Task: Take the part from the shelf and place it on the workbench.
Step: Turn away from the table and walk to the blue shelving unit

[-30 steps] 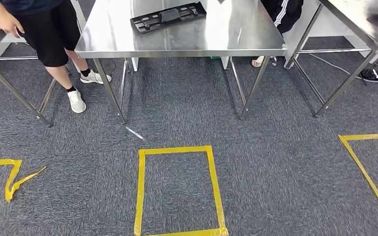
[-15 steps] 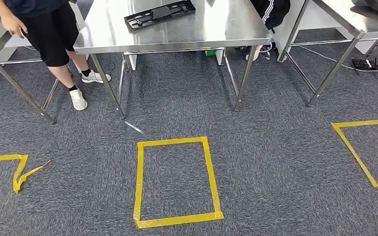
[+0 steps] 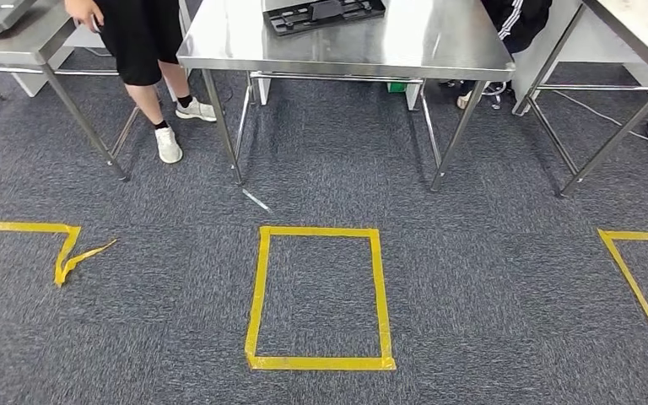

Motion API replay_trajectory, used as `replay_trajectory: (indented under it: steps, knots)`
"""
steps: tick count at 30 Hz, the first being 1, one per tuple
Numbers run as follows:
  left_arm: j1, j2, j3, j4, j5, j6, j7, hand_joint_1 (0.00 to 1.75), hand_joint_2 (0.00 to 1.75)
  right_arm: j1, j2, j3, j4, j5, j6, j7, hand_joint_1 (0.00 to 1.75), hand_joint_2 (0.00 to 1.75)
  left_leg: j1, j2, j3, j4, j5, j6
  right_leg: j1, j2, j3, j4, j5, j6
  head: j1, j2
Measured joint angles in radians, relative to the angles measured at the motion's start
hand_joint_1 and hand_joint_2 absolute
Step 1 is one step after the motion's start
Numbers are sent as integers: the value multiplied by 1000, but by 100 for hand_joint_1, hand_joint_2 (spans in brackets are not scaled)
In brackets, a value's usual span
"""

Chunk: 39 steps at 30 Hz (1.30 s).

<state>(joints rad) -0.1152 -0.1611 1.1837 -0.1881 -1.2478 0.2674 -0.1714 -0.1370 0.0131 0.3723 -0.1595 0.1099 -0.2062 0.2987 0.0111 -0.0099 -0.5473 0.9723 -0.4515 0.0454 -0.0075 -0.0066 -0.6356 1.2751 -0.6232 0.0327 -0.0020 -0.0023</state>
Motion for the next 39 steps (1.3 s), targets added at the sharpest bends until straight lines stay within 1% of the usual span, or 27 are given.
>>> replay_trajectory:
  steps: [1,3,5,6,8,10,11,13,14,15,16,17,19,21,23,24,25,27,29,30,31,32,33,34,35,37,39]
  knots:
    - [1,0,0,0,0,0,0,0,0,1,-1,0,0,0,-1,0,0,175,0,-8,-4,1,4,-3,-3,1,14,-19,12,9,0,0]
    - [2,-2,-1,0,0,0,-1,0,0,1,-2,0,0,0,-3,0,0,175,2,-26,-10,4,10,-10,-12,19,92,-160,64,28,0,0]
    - [0,-3,-1,0,0,-1,-2,0,0,0,-2,0,0,1,-5,-1,0,175,-1,-42,-18,11,15,-21,-16,46,152,-282,99,31,0,0]
    - [0,-3,-2,0,0,-1,-3,0,0,0,-2,0,0,1,-6,-1,0,175,-3,-49,-22,13,18,-27,-15,54,160,-304,103,26,-1,0]
    - [2,-3,-2,0,0,-1,-3,0,0,0,-1,0,0,1,-6,-1,0,175,-1,-61,-29,12,25,-41,-12,42,156,-303,107,11,-2,0]
    - [5,-3,-2,0,0,-1,-3,0,0,-2,0,0,0,1,-7,-1,0,175,2,-46,-44,38,7,-50,-15,27,156,-303,115,-6,-4,0]
    - [5,-3,-2,0,0,-1,-3,0,0,-2,0,0,0,1,-7,-2,0,175,3,-30,-63,79,-21,-53,-16,18,155,-304,119,-14,-6,0]
    - [5,-3,-3,0,-1,-3,-3,0,0,0,0,0,0,0,-8,-3,0,175,4,-3,-123,213,-97,-58,-13,-2,150,-304,123,-23,-10,0]
    - [5,-3,-3,0,-2,-4,-3,0,0,2,0,0,0,0,-8,-3,0,175,4,1,-151,278,-123,-60,-10,-13,147,-303,124,-24,-11,0]
    - [7,-3,-4,0,-4,-6,-3,0,0,3,0,0,0,-1,-9,-3,0,175,4,3,-164,315,-132,-61,-8,-24,145,-303,124,-25,-10,0]
    - [8,-3,-5,0,-6,-6,-3,0,0,4,0,0,0,-2,-10,-3,0,175,5,6,-157,312,-122,-61,-7,-35,145,-302,124,-24,-11,0]
    - [10,-2,-6,0,-7,-6,-3,0,0,4,0,0,0,-4,-11,-3,0,175,5,11,-130,269,-96,-58,-6,-44,146,-302,124,-24,-10,0]
    - [9,-2,-9,0,-8,-6,-2,0,0,3,1,0,0,-8,-13,-4,0,175,2,45,-47,125,-39,-51,-1,-60,148,-300,122,-22,-10,0]
    - [5,-2,-11,0,-9,-6,-1,0,0,3,1,0,0,-11,-15,-6,0,175,-4,71,-5,39,-17,-41,7,-74,147,-298,119,-15,-8,0]
    - [4,-2,-11,0,-10,-6,-1,0,0,4,1,0,0,-12,-16,-7,0,175,-10,60,-8,28,-14,-29,11,-90,146,-298,118,-7,-5,0]
    - [5,-2,-11,0,-10,-6,0,0,0,4,0,0,0,-13,-16,-7,0,175,-10,51,-10,26,-11,-23,10,-90,143,-294,116,-3,-4,0]
    - [6,-2,-11,0,-10,-6,0,0,0,4,0,0,0,-13,-17,-7,0,175,-9,43,-12,23,-7,-16,8,-78,136,-279,105,0,-4,0]
    - [4,-2,-11,0,-10,-6,1,0,0,6,0,0,0,-13,-17,-7,0,175,-5,26,-18,19,1,-2,5,-35,93,-191,56,-1,-1,0]
    - [1,-3,-12,0,-10,-6,1,0,0,10,0,0,0,-13,-17,-8,0,175,-5,5,-26,20,7,4,4,-6,27,-49,-1,-6,1,0]
    - [2,-3,-12,0,-10,-6,1,0,0,11,0,0,1,-13,-16,-7,0,175,-5,-7,-29,20,9,5,3,-1,6,-3,-14,-4,1,0]
    - [3,-3,-12,0,-10,-6,1,0,0,13,0,0,1,-13,-16,-7,0,175,-5,-19,-31,20,11,4,1,1,2,7,-10,3,2,0]
    - [5,-3,-12,0,-11,-6,1,0,0,13,-1,0,1,-13,-15,-6,0,175,-5,-31,-31,21,13,2,-1,4,19,-28,10,12,2,0]
    - [6,-4,-12,0,-12,-6,1,0,0,13,-2,0,2,-13,-14,-6,0,175,-4,-42,-31,22,14,-1,-6,12,51,-94,39,22,2,0]
    - [5,-4,-12,0,-13,-6,1,0,0,12,-2,0,2,-13,-14,-5,0,175,-5,-53,-33,25,16,-5,-11,33,87,-171,67,31,2,0]
    - [5,-4,-12,0,-15,-6,1,0,0,11,-3,0,2,-13,-14,-5,0,175,-6,-63,-36,28,17,-10,-14,50,114,-232,89,33,2,0]
    - [4,-4,-13,0,-17,-5,1,0,0,10,-2,0,2,-13,-14,-4,0,175,-8,-80,-42,30,20,-23,-14,68,134,-284,104,22,0,0]
    - [6,-4,-13,0,-17,-5,1,0,0,10,0,0,2,-14,-14,-3,0,175,-5,-88,-48,29,25,-36,-12,49,136,-284,110,3,-3,0]
